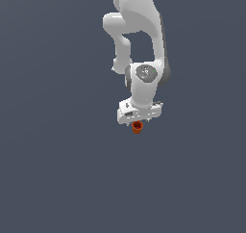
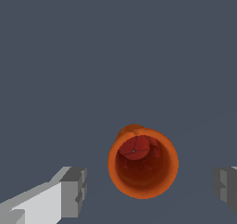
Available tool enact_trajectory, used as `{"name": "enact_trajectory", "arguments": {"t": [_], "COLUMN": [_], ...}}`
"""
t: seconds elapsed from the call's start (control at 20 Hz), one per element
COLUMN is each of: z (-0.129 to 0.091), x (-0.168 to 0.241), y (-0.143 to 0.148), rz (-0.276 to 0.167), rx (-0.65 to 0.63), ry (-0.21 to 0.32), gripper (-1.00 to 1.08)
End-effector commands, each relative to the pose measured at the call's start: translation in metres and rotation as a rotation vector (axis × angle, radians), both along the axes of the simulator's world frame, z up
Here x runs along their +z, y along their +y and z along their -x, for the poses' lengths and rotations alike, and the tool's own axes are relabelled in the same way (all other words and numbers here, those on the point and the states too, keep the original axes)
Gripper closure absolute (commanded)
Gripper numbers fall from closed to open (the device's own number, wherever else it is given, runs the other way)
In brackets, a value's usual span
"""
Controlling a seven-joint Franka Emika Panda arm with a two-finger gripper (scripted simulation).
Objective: Pick up the object and move it to a goal position.
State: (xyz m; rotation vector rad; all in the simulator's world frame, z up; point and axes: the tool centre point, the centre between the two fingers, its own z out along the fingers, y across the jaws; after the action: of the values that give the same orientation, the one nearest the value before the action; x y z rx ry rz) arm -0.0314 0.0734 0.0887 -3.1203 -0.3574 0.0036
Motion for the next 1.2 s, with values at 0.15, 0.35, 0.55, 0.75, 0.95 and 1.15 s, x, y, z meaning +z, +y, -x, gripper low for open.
{"name": "enact_trajectory", "arguments": {"t": [0.15,0.35,0.55,0.75,0.95,1.15], "z": [0.0,0.001,0.001,0.0,0.0,0.0], "x": [-0.008,-0.027,-0.044,-0.05,-0.051,-0.051], "y": [0.0,0.0,0.0,0.0,0.0,0.0], "rz": [0.0,0.0,0.0,0.001,0.001,0.001], "rx": [0.0,0.002,0.003,0.003,0.003,0.003], "ry": [-0.001,-0.001,-0.002,-0.002,-0.002,-0.002], "gripper": [-0.92,-0.92,-0.92,-0.92,1.08,1.08]}}
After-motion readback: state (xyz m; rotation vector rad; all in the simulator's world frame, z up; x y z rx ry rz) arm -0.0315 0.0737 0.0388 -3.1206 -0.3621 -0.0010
